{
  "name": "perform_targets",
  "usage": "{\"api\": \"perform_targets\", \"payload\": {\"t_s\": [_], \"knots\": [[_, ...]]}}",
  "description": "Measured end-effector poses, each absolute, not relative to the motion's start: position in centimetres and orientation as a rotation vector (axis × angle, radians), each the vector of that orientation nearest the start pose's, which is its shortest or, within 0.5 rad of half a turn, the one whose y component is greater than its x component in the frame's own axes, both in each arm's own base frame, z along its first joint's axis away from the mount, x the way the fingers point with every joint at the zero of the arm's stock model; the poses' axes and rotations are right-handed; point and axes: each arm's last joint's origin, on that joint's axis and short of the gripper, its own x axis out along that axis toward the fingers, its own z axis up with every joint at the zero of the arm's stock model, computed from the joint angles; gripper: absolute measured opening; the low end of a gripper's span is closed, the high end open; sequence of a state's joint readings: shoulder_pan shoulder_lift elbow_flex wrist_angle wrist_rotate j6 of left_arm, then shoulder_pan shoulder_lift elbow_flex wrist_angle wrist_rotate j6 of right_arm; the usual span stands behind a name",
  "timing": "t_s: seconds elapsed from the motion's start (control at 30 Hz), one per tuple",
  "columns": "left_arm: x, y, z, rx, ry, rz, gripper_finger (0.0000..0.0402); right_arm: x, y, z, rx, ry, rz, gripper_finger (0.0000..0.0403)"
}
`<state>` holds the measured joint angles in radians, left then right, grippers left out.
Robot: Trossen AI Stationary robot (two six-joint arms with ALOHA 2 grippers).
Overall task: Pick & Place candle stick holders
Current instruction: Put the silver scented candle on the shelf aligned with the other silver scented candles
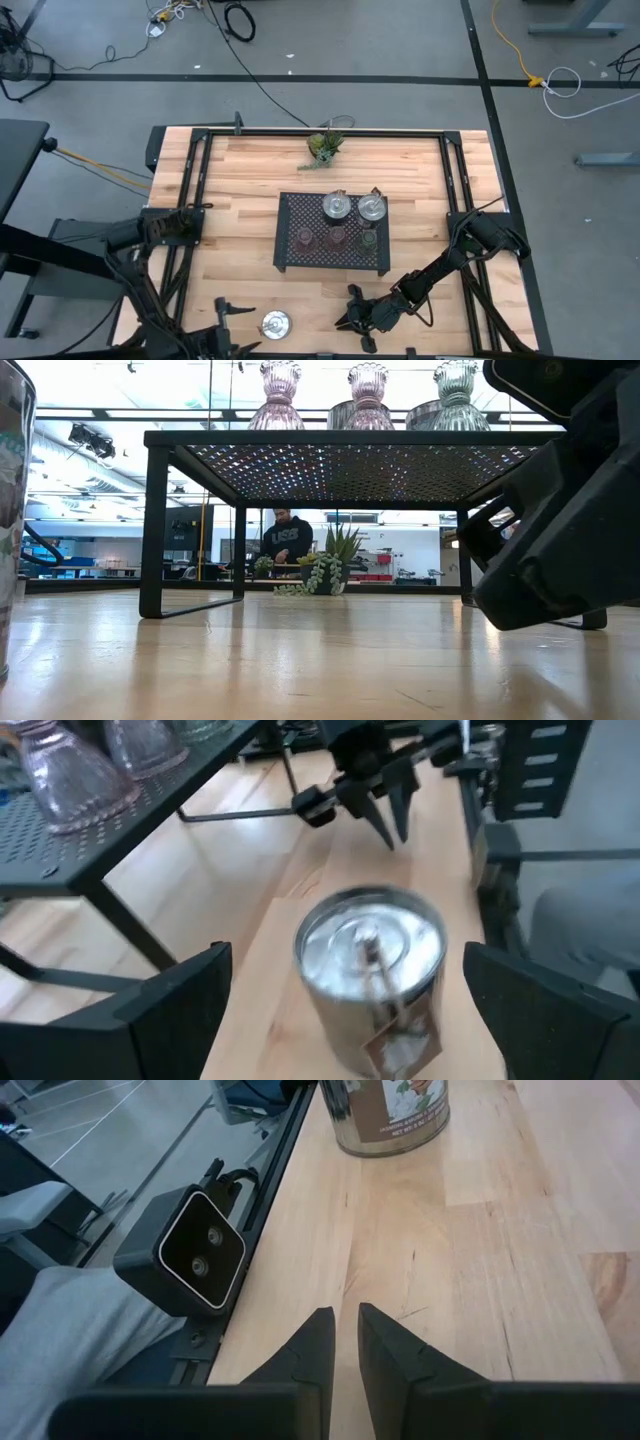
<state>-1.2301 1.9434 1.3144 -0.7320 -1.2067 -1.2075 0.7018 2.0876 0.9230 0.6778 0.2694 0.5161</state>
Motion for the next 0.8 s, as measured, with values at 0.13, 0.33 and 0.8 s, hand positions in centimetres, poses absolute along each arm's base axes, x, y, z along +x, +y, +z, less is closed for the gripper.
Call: {"api": "perform_targets", "payload": {"t_s": [0.13, 0.33, 0.8], "knots": [[13.2, -33.9, 16.0, 0.1, 0.284, 0.254, 0.0395, 30.0, 24.4, 8.7, 0.273, 0.528, 0.299, 0.0047], [10.8, -34.8, 13.8, 0.098, 0.119, 0.221, 0.0395, 30.0, 24.4, 8.7, 0.271, 0.528, 0.299, 0.0047], [13.8, -31.4, 9.1, -0.162, 0.184, 0.358, 0.0395, 30.1, 24.4, 8.7, 0.248, 0.523, 0.303, 0.0047]]}}
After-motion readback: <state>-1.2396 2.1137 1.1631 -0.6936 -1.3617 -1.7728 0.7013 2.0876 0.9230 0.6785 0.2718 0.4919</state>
